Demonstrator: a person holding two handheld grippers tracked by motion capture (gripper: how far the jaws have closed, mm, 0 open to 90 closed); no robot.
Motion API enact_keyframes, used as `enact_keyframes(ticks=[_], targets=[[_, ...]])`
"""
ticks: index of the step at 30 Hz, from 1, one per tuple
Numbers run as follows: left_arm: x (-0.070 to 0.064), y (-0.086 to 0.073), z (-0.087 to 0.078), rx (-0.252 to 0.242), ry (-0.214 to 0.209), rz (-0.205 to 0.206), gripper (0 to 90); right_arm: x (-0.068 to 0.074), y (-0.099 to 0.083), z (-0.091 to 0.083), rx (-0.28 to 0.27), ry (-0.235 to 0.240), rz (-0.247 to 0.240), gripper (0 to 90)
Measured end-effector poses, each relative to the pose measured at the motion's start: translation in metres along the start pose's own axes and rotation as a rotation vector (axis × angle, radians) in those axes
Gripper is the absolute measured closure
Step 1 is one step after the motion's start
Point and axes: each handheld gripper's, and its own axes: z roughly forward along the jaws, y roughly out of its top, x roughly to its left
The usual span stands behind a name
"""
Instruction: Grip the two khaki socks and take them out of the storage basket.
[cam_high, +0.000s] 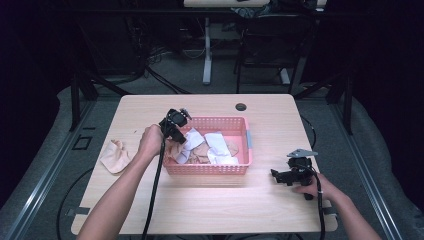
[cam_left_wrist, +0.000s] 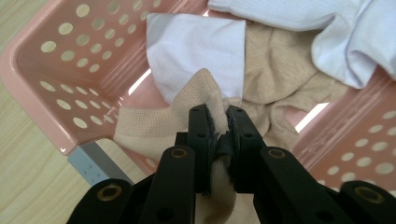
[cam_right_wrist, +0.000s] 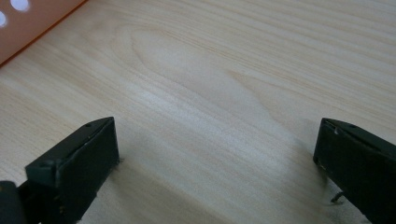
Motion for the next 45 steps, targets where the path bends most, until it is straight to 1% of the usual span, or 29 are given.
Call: enact_keyframes(ticks=[2, 5, 10, 12, 13, 18, 19, 24, 27, 30, 31, 34, 35, 45], targets=[[0.001, 0.001, -0.005, -0.013, -0.002, -0.008, 81.2, 0.000, 0.000, 0.000, -0.003, -0.001, 0.003, 0.0], [0.002, 0.003, -0.012, -0.021, 0.005, 0.001, 81.2, 0.000, 0.000, 0.000, -0.003, 0.000, 0.003, 0.0], [0.002, 0.006, -0.026, -0.046, -0.002, -0.001, 81.2, 0.000, 0.000, 0.000, -0.003, 0.000, 0.003, 0.0], [0.002, 0.007, -0.031, -0.048, 0.006, 0.006, 81.2, 0.000, 0.000, 0.000, -0.003, -0.002, 0.002, 0.0], [0.003, 0.007, -0.032, -0.050, 0.001, 0.009, 81.2, 0.000, 0.000, 0.000, -0.001, -0.001, 0.004, 0.0], [0.006, 0.009, -0.043, -0.065, -0.002, 0.002, 81.2, 0.000, 0.000, 0.000, -0.003, -0.001, 0.002, 0.0], [0.007, 0.009, -0.046, -0.062, 0.004, 0.009, 81.2, 0.000, 0.000, 0.000, -0.003, 0.000, 0.003, 0.0], [0.010, 0.010, -0.060, -0.079, 0.008, 0.010, 81.2, 0.000, 0.000, 0.000, -0.001, 0.000, 0.004, 0.0], [0.012, 0.010, -0.069, -0.090, 0.018, 0.011, 81.2, 0.000, 0.000, 0.000, -0.003, 0.000, 0.003, 0.0], [0.015, 0.008, -0.077, -0.097, 0.026, 0.009, 81.1, 0.000, 0.000, 0.000, -0.003, 0.000, 0.003, 0.0], [0.016, 0.006, -0.081, -0.106, 0.027, 0.001, 81.1, 0.000, 0.000, 0.000, -0.003, -0.001, 0.003, 0.0], [0.021, 0.002, -0.088, -0.115, 0.031, -0.010, 81.1, 0.000, 0.000, 0.000, -0.003, -0.001, 0.003, 0.0], [0.023, 0.001, -0.090, -0.113, 0.038, -0.011, 81.1, 0.000, 0.000, 0.000, -0.003, -0.002, 0.003, 0.0], [0.039, -0.015, -0.108, -0.130, 0.059, -0.048, 81.0, 0.000, 0.000, 0.000, -0.003, -0.001, 0.003, 0.0]])
